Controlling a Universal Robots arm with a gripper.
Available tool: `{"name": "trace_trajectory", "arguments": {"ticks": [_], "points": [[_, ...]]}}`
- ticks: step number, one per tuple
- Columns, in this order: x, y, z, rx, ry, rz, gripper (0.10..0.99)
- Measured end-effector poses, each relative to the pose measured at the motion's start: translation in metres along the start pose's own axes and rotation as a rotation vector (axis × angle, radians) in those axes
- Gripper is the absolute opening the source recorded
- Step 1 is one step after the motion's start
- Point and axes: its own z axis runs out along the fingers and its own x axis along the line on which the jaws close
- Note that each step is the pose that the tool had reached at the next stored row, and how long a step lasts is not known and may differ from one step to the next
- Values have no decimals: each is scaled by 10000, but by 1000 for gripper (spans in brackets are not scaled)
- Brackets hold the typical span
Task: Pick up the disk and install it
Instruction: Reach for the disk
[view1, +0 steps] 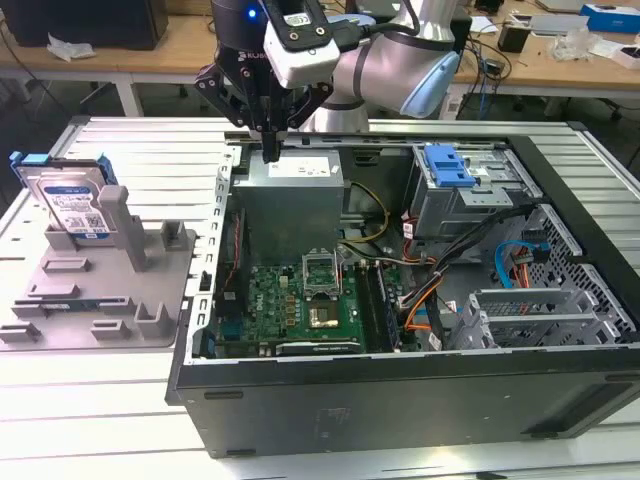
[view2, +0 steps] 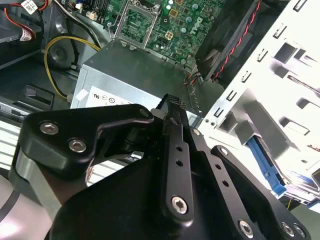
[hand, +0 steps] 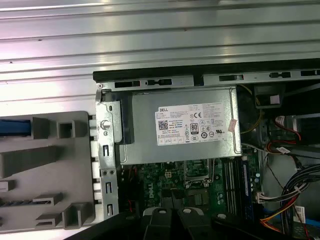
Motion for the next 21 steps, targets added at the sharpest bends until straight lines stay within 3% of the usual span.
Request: {"name": "trace_trajectory", "arguments": {"ticks": [2, 6, 8, 12, 15, 20, 21], "points": [[28, 2, 1, -2, -1, 4, 106], [282, 14, 9, 1, 0, 16, 106], [530, 20, 19, 0, -1, 17, 106], [748, 39, 32, 0, -1, 17, 106], [1018, 63, 47, 1, 0, 17, 106], [1276, 91, 66, 0, 0, 15, 106], [1370, 108, 75, 1, 0, 18, 106]]}}
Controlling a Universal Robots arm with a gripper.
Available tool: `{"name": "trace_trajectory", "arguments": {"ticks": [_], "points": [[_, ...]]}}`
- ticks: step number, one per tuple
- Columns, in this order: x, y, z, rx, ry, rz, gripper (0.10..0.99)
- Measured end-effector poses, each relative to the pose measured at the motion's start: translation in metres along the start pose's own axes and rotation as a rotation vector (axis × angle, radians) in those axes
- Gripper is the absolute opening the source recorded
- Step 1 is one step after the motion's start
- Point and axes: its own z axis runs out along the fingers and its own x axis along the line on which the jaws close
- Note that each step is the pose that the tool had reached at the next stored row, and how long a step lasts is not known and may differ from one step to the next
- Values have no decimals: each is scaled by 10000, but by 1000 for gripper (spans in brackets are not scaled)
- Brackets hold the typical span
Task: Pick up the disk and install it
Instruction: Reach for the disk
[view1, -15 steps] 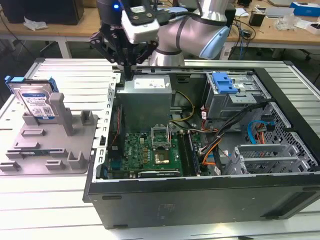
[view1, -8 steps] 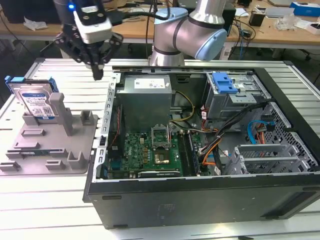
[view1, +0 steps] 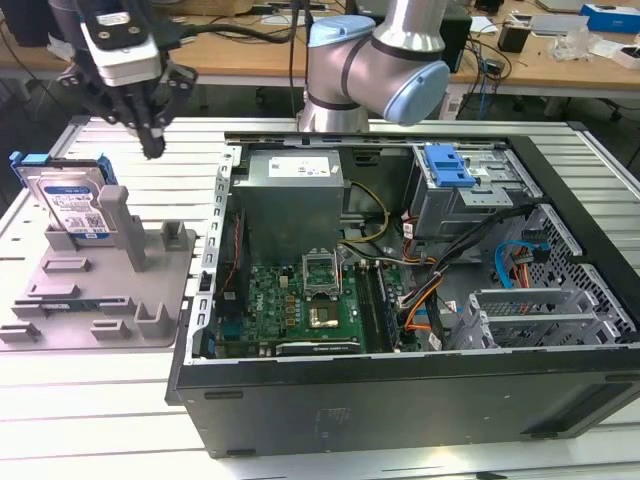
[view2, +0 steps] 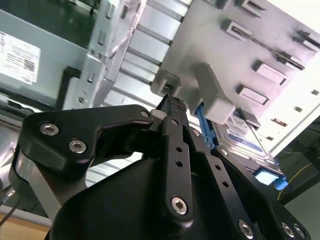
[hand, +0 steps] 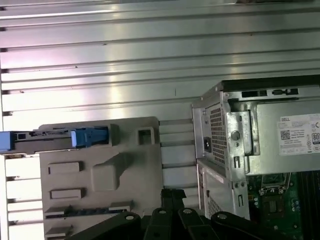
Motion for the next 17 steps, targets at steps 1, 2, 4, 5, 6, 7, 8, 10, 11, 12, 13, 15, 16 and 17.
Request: {"name": "trace_trajectory", "arguments": {"ticks": [1, 2, 4, 5, 6, 7, 8, 10, 11, 12, 13, 15, 16, 17], "points": [[46, 8, 5, 0, 0, -2, 106], [85, 14, 10, -1, -1, -4, 106], [192, 37, 22, 0, 0, -1, 106], [233, 50, 28, -1, -1, -3, 106], [306, 77, 41, -1, -1, -1, 106], [358, 98, 50, -1, -1, -1, 106], [399, 114, 57, 0, 0, -4, 106], [552, 193, 86, 1, 1, -4, 106], [586, 217, 94, 1, 0, -1, 106], [616, 243, 101, 1, 1, -1, 106], [658, 284, 113, 0, 0, -4, 106], [715, 341, 128, -1, -1, -1, 106], [764, 391, 141, -1, 0, -3, 106], [808, 434, 152, -1, -1, -1, 106]]}}
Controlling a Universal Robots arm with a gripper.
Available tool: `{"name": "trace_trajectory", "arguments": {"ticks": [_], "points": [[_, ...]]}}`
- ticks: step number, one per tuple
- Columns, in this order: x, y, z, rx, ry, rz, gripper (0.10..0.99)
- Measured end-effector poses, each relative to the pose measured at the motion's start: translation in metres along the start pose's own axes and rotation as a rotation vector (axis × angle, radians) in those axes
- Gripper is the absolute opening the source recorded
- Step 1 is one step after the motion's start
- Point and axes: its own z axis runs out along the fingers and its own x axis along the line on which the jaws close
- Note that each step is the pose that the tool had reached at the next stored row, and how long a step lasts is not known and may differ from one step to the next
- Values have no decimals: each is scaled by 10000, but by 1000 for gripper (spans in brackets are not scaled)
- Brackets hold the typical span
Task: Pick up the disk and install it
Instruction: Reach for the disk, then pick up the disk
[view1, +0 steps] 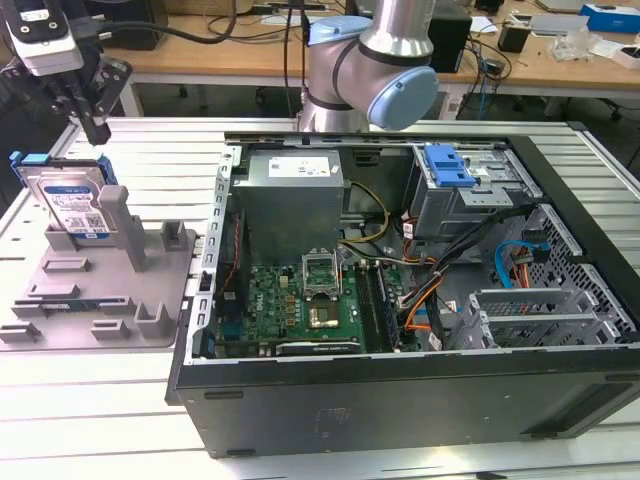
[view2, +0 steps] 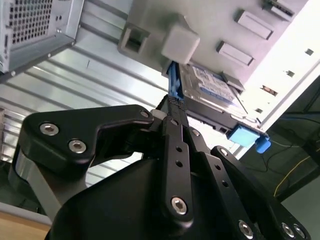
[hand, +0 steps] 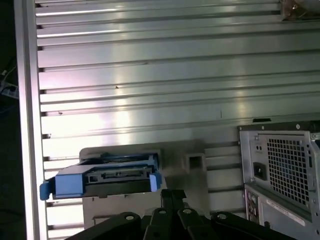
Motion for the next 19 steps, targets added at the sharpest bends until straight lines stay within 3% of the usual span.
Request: {"name": "trace_trajectory", "arguments": {"ticks": [3, 19], "points": [[74, 68, 9, 2, 3, 0, 106], [92, 66, 10, 1, 11, -16, 106]]}}
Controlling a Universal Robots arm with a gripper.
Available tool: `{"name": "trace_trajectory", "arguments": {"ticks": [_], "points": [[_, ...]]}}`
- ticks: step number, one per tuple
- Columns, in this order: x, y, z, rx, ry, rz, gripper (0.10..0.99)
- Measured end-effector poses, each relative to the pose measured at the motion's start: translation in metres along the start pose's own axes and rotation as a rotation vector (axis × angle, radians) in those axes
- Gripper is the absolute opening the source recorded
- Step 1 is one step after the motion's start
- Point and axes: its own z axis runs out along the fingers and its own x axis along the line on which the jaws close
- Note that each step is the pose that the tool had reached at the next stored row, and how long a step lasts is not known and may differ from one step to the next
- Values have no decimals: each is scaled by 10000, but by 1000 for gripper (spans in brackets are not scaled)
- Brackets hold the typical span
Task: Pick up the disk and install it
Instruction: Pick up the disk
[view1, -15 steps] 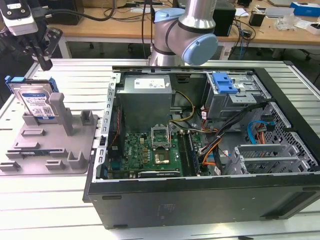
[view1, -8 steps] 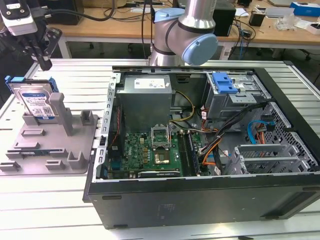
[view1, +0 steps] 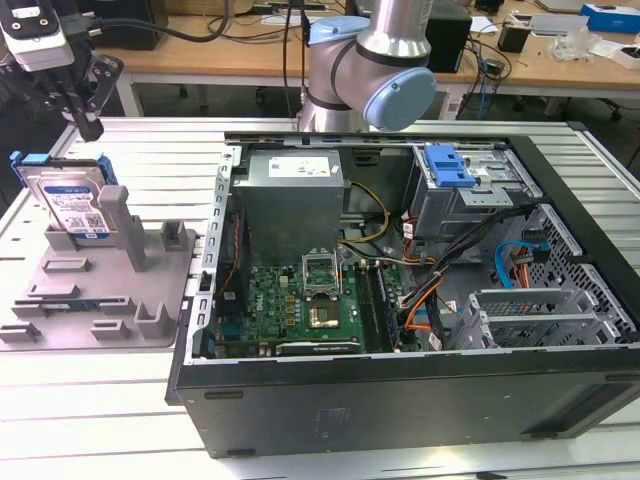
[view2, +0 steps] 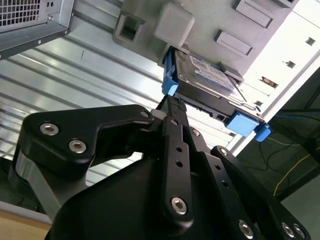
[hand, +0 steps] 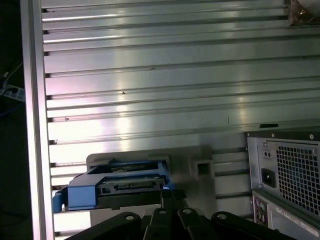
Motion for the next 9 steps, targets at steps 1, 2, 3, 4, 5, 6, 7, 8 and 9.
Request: {"name": "trace_trajectory", "arguments": {"ticks": [1, 2, 3, 4, 5, 6, 7, 8, 9], "points": [[0, 0, 0, -1, 44, -164, 106], [0, 0, 0, -2, 93, -328, 106], [0, 0, 1, -3, 187, -653, 106], [-1, 0, 0, -5, 308, -1026, 106], [-1, 1, 1, -7, 360, -1167, 106], [-1, 1, 1, -16, 438, -1392, 106], [-1, 1, 1, -43, 574, -1767, 106], [0, 2, 1, -78, 739, -2222, 169], [-1, 2, 0, -84, 777, -2326, 235]]}}
